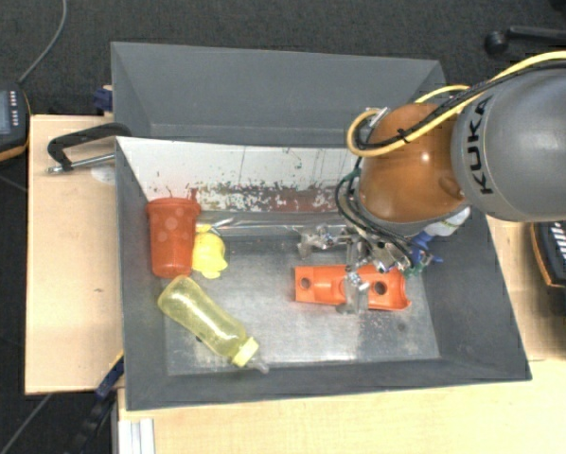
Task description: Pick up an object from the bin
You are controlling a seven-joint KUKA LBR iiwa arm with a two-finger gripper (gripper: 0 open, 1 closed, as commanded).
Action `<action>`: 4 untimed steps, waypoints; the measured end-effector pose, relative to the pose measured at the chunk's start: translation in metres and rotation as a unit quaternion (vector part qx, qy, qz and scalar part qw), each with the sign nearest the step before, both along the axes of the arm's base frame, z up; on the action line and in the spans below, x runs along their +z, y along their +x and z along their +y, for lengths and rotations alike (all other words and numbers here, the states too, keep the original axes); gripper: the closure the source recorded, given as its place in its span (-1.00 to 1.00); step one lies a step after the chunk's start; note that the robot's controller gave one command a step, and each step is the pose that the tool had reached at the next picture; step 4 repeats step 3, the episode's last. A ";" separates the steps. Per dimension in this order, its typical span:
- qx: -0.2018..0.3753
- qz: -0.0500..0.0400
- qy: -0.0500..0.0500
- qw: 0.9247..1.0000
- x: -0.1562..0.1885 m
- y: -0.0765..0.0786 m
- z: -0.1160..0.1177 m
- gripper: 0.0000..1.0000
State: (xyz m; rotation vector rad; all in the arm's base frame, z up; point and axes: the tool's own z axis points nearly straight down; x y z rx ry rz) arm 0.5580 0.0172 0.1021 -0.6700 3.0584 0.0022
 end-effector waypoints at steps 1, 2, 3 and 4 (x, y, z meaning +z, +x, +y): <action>0.294 0.000 -0.003 0.956 -0.025 0.026 0.018 1.00; 0.294 -0.001 -0.002 0.956 -0.026 0.028 0.019 1.00; 0.297 -0.003 -0.002 0.955 0.116 0.002 0.024 1.00; 0.297 -0.003 -0.002 0.955 0.116 0.002 0.024 1.00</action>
Offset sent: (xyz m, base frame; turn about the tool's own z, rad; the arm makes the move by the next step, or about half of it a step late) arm 0.0000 0.0000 0.0000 0.0000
